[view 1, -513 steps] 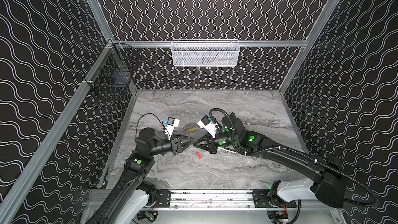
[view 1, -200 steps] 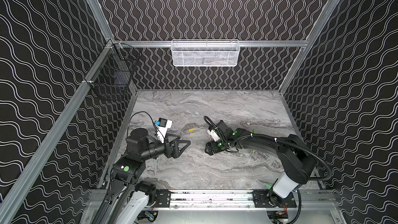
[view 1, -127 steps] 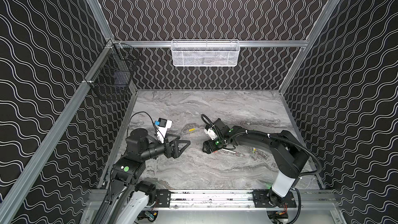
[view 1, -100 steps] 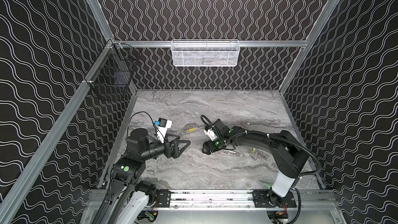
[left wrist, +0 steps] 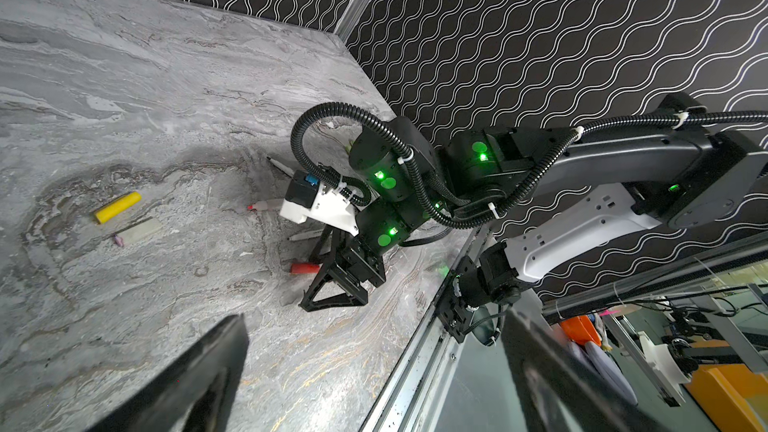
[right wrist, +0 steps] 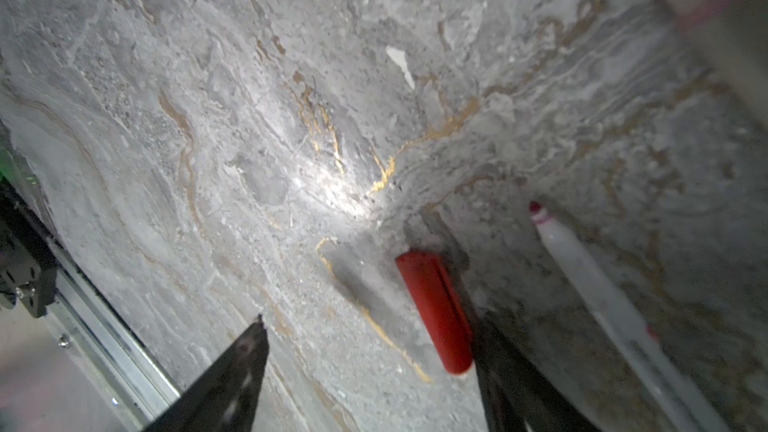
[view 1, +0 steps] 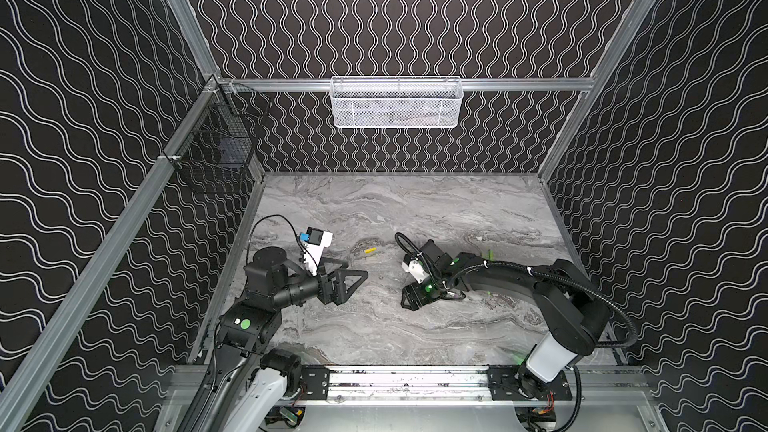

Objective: Insert the pens into the pen caps

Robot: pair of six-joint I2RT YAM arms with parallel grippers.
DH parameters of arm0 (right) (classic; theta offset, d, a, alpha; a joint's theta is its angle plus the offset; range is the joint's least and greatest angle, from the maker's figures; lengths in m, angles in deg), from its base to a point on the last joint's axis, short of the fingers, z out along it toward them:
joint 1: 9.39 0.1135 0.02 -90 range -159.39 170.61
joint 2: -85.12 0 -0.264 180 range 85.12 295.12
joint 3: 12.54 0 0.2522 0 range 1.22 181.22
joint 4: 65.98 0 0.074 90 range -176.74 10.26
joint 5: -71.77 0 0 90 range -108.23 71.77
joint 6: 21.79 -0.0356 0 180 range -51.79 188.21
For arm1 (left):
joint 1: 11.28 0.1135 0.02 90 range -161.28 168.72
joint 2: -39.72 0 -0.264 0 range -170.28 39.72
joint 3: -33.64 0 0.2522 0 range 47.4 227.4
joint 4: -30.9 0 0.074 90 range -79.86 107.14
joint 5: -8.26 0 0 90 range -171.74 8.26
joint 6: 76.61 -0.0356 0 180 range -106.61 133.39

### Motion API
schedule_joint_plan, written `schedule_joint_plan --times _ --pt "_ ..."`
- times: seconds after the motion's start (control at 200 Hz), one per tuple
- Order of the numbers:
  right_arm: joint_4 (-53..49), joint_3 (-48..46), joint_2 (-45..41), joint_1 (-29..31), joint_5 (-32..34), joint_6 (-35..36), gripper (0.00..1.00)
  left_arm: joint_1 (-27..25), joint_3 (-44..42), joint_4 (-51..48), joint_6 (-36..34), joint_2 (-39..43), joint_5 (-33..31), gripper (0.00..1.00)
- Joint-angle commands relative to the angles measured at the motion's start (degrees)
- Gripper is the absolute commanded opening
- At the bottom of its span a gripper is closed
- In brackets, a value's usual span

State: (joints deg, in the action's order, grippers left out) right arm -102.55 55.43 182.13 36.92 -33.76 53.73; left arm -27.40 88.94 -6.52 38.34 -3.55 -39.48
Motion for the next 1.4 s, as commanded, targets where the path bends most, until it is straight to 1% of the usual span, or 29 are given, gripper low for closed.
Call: schedule_joint_plan --times 0.0,0.16,0.245,0.26,0.295,0.486,0.621,0.731,0.811,0.966,1.176,1.396 --pt "-2.94 0.46 0.47 0.26 1.37 0.22 0.69 0.15 -0.06 1.71 -0.77 -0.28 0.45 0.98" --pt "-6.66 2.52 2.33 1.53 6.3 0.83 0.51 0.14 -0.06 1.51 -0.74 0.08 0.19 0.99" --pt "-7.89 2.49 2.66 2.03 8.55 0.86 0.47 0.13 -0.07 1.46 -0.7 0.11 0.1 0.99" --pt "-8.01 4.01 2.71 2.16 9.0 0.86 0.47 0.17 -0.06 1.45 -0.7 0.0 0.1 0.98" --pt "-8.3 4.36 2.87 2.38 9.88 0.86 0.45 0.18 -0.06 1.55 -0.78 0.0 0.17 0.98" --pt "-10.65 6.0 4.73 4.17 14.2 0.59 0.31 0.21 -0.14 1.51 -0.54 -0.07 0.1 0.99" --pt "-11.39 6.89 5.22 5.67 14.4 0.77 0.21 0.21 -0.48 1.75 0.45 0.36 0.19 0.99" --pt "-10.21 6.61 4.3 6.38 12.97 0.86 0.15 0.21 -2.11 3.4 2.62 0.6 0.5 0.99" --pt "-8.65 6.17 3.14 6.43 11.49 0.86 0.13 0.22 -3.72 4.86 4.51 0.28 1.03 0.99" --pt "-3.23 4.23 -1.59 6.47 7.74 1.66 0.11 0.3 -6.15 7.12 7.32 0.34 1.55 0.99" --pt "5.42 0.81 -10.01 6.49 -1.33 2.31 0.12 0.24 -6.77 8.42 7.95 -0.15 2.8 0.99" --pt "14.74 0.38 -17.07 6.54 -10.84 -1.12 0.12 0.24 -7.88 12.09 9.2 -1.39 5.44 0.98"
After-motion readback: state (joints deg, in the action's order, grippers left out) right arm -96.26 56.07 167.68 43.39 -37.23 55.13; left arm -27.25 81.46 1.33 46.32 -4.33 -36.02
